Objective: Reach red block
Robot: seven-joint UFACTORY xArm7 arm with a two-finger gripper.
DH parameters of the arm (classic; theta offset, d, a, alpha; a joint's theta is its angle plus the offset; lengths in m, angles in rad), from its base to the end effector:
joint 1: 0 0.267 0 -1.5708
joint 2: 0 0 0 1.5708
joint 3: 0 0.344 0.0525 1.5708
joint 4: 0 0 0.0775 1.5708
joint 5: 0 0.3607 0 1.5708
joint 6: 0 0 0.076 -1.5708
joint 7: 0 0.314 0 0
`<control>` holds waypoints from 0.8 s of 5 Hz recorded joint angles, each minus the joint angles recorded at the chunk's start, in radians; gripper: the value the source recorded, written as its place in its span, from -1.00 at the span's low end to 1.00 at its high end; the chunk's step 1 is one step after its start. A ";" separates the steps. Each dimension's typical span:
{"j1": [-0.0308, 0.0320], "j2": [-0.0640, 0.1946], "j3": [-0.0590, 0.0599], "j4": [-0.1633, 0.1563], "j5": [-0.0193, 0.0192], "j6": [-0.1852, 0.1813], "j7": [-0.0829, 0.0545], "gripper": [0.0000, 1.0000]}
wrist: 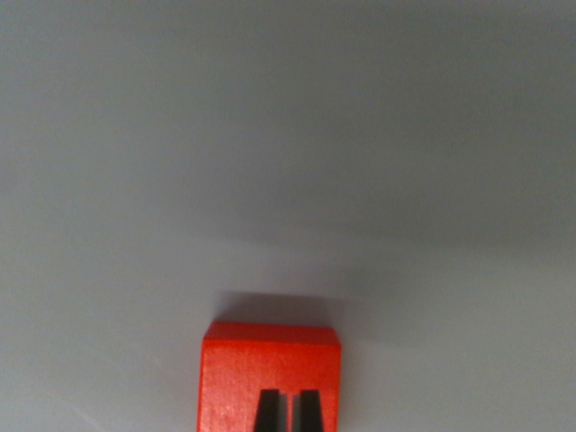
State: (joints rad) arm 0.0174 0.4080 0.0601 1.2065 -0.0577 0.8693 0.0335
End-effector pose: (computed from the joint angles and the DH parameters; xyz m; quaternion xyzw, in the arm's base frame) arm 0.5501 0.0342 0.0476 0.9986 0.0393 -0.0343 0.0113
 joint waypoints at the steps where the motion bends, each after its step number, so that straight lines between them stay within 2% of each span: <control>1: 0.0000 0.000 0.000 0.000 0.0000 0.000 0.000 -1.00; 2: 0.0021 0.014 0.002 -0.013 -0.0004 -0.023 0.002 -1.00; 3: 0.0021 0.014 0.002 -0.013 -0.0004 -0.023 0.002 -1.00; 4: 0.0037 0.024 0.003 -0.021 -0.0007 -0.039 0.004 -1.00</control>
State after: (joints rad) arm 0.0210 0.4320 0.0634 1.1850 -0.0584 0.8307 0.0375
